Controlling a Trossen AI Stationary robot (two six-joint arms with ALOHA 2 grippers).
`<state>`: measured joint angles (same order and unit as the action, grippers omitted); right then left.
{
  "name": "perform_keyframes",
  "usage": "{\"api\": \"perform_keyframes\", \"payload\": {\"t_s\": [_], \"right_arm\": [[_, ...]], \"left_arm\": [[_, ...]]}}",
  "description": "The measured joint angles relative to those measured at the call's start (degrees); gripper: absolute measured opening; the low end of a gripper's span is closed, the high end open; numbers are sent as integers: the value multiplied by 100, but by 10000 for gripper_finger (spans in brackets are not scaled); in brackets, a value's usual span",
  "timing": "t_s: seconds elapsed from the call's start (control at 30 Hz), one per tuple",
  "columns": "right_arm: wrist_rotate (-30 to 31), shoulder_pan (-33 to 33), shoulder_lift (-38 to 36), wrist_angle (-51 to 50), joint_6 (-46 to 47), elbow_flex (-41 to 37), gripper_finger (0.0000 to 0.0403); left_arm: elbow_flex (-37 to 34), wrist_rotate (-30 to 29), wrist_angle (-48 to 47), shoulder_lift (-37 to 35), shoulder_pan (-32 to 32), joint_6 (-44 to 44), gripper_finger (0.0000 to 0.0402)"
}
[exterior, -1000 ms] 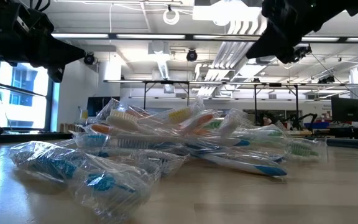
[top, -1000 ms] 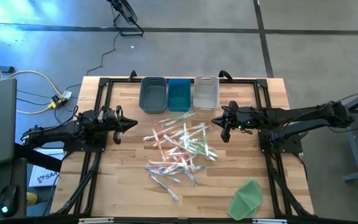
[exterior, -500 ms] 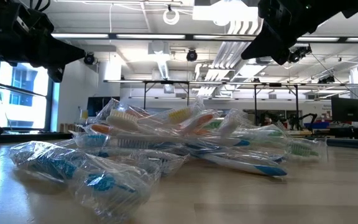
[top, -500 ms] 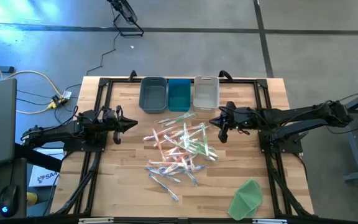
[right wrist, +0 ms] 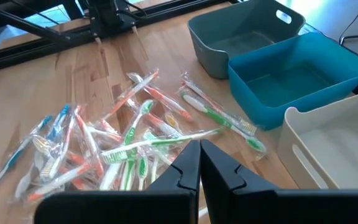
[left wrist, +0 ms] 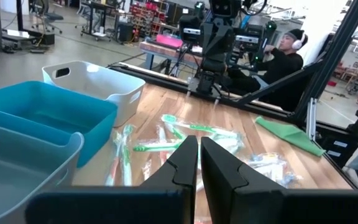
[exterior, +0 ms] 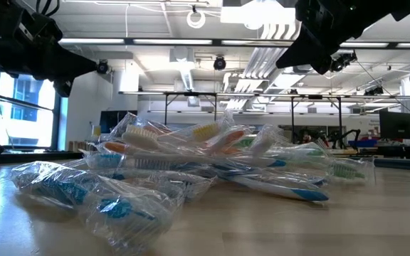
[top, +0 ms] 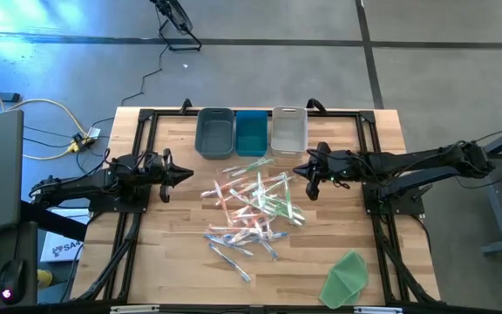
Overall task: Pick & Place Toothbrushes
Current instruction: Put the green toothbrush into the white bin
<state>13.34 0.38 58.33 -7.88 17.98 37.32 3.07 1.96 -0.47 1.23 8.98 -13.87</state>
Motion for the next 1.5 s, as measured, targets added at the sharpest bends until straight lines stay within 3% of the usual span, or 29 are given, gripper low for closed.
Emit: {"api": "perform_keyframes", "payload": {"t_s": [0.5, 0.77, 0.87, 1.13, 1.5], "right_arm": [[-2, 0, 0, 83, 37, 0, 3], [-79, 100, 13, 47, 785, 60, 3], [79, 261, 253, 21, 831, 338, 3], [162, 339, 1288, -1164, 1152, 1336, 3], [-447, 96, 1722, -1928, 1976, 1364, 3]], "left_arm": [[0, -2, -9, 0, 1, -16, 19], [0, -2, -9, 0, 0, -14, 19], [0, -27, -7, 0, 2, 31, 19], [0, -24, -41, 0, 2, 46, 19], [0, -18, -144, 2, 2, 48, 19]]}}
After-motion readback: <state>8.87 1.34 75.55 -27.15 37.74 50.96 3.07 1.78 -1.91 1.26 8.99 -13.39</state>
